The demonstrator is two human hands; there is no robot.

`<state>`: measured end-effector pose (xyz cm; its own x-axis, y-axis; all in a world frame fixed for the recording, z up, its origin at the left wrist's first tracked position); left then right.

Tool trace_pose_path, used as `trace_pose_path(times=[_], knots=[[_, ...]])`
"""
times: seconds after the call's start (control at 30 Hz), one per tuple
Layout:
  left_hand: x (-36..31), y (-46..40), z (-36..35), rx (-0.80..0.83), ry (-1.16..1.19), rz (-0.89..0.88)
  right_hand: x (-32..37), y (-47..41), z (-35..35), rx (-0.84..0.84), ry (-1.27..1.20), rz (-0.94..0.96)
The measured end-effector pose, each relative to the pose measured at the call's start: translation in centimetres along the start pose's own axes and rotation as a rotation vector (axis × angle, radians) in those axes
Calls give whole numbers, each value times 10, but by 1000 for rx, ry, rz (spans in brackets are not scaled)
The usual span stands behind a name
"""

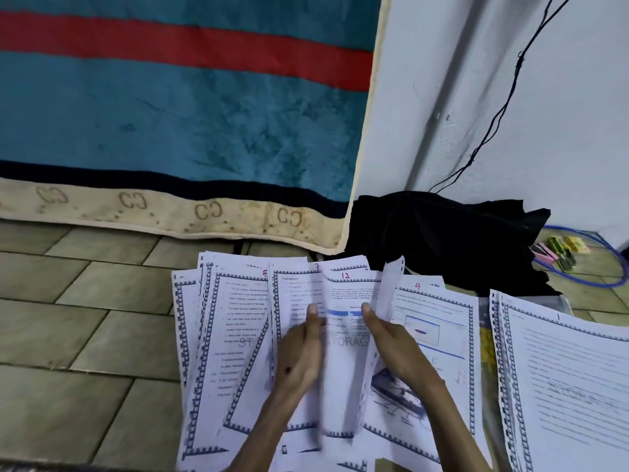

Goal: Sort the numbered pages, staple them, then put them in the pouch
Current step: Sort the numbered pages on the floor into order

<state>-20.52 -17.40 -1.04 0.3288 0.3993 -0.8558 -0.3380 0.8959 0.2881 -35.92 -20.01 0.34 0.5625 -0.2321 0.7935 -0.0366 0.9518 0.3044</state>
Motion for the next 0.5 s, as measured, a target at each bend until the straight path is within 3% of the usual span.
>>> trace_pose_path(times=[0.13,0.23,0.4,0.5], knots=[[-13,17,-30,237,271,13,7,2,-6,23,-180,59],[-9,20,-34,283,313,20,3,3,1,-52,-71,98],[20,2,19,-209,-161,-69,-8,3,15,-174,80,162],[33,0,38,-247,-31,56,-6,3,14,-205,147,274]])
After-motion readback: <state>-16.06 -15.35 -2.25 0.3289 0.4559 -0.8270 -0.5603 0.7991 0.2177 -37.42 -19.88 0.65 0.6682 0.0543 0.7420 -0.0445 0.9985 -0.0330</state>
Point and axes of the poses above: each hand's wrist, its own y-axis away from the middle knuckle, its own z-axis out of the back of the hand, x = y × z, the point moved 6 cm from there along -y, towards the middle knuckle, and after that the axes turned 7 degrees about -x, right-handed, at the moved point
